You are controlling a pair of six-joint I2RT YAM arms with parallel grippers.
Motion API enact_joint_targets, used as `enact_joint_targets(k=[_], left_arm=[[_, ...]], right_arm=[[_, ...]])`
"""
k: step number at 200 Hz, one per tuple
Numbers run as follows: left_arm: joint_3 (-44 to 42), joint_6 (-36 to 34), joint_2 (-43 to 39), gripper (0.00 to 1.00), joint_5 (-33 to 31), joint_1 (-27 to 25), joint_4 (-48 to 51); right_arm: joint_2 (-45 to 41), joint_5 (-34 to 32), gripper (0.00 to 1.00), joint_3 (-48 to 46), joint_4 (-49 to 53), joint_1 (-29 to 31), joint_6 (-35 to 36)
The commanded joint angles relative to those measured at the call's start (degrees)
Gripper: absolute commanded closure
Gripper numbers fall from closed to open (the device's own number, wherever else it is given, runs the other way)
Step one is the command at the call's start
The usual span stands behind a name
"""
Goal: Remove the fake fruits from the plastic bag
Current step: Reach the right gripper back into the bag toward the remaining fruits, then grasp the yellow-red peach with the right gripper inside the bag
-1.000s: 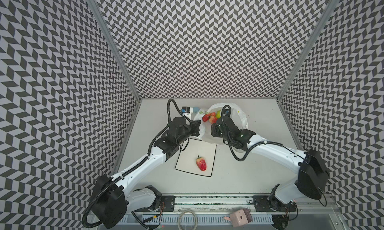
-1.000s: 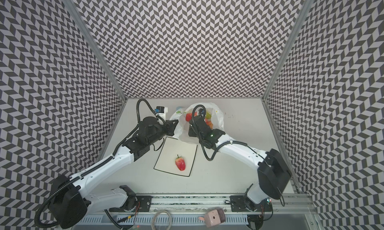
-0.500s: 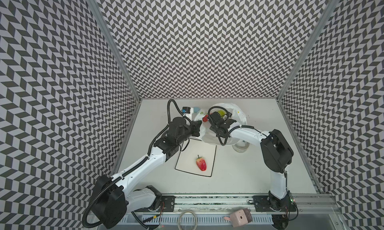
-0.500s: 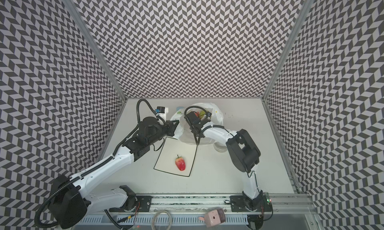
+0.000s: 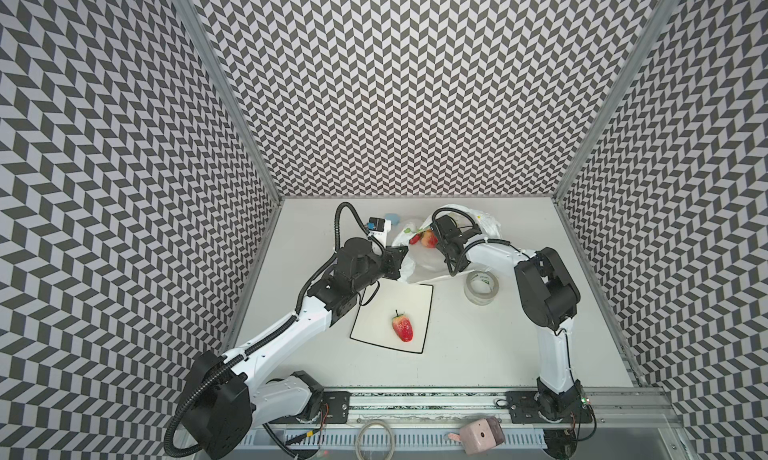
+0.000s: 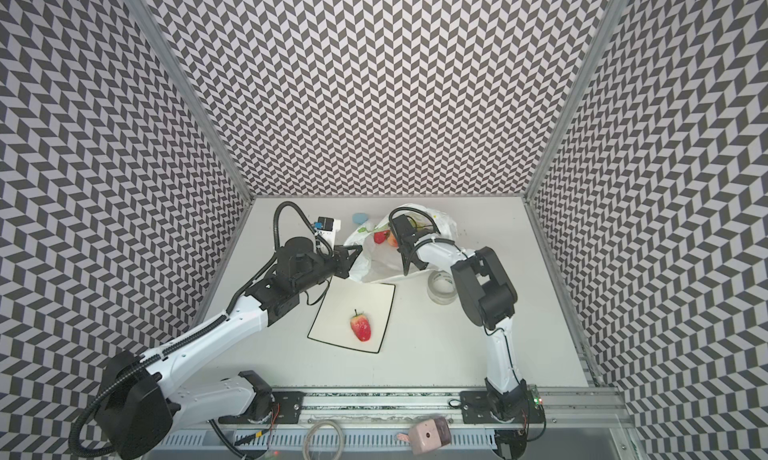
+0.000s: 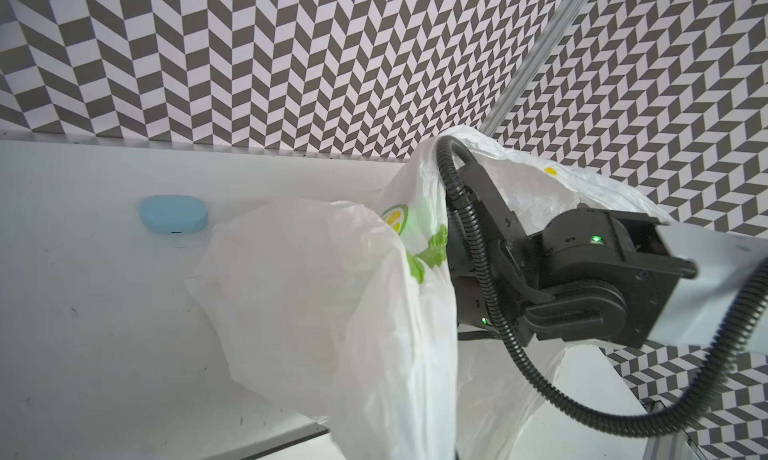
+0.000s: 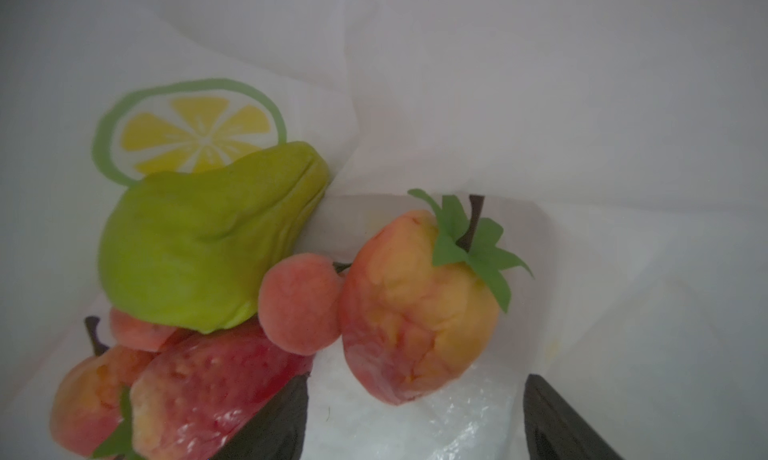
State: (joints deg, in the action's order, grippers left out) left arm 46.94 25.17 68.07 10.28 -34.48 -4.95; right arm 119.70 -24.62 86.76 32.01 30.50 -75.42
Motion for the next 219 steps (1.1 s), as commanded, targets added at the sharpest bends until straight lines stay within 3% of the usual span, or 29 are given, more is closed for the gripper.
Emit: enact_joint_targets(k=[1,43,91,121,152,219], left_arm=[[-0.60,-1.22,-1.10,1.00,2.15,-0.40,-2.25],[-0.19,-2.18,-0.75,1.00,2.94,-0.33,-2.78],[0.68,-2.40,-0.21,1.00,2.73,-0.28,-2.30],[0.93,-2.40,0.16,1.00,1.69,-0.33,-2.39],[1.07,-1.81,1.07,1.00,1.10,-0.32,-2.61],[1.48,-1.00,2.30,1.00,-1.17,-0.24,-3.40]], right_arm=[[1.87,-2.20,0.17,1.29,0.33,-1.11,-2.91],[4.59,-3.74,0.18,2.85,0.76,-2.29,-4.47],[5.77,-6.40,0.39,3.14,-2.03,-2.62,-1.22],[3.63,-3.75,0.58,1.53,-6.03,-2.64,5.86],[-0.94,-0.11,0.67,-4.25,-12.63,-2.25,12.48],[-14.26,9.10,0.69,-16.58,-27.49,0.14,32.73]])
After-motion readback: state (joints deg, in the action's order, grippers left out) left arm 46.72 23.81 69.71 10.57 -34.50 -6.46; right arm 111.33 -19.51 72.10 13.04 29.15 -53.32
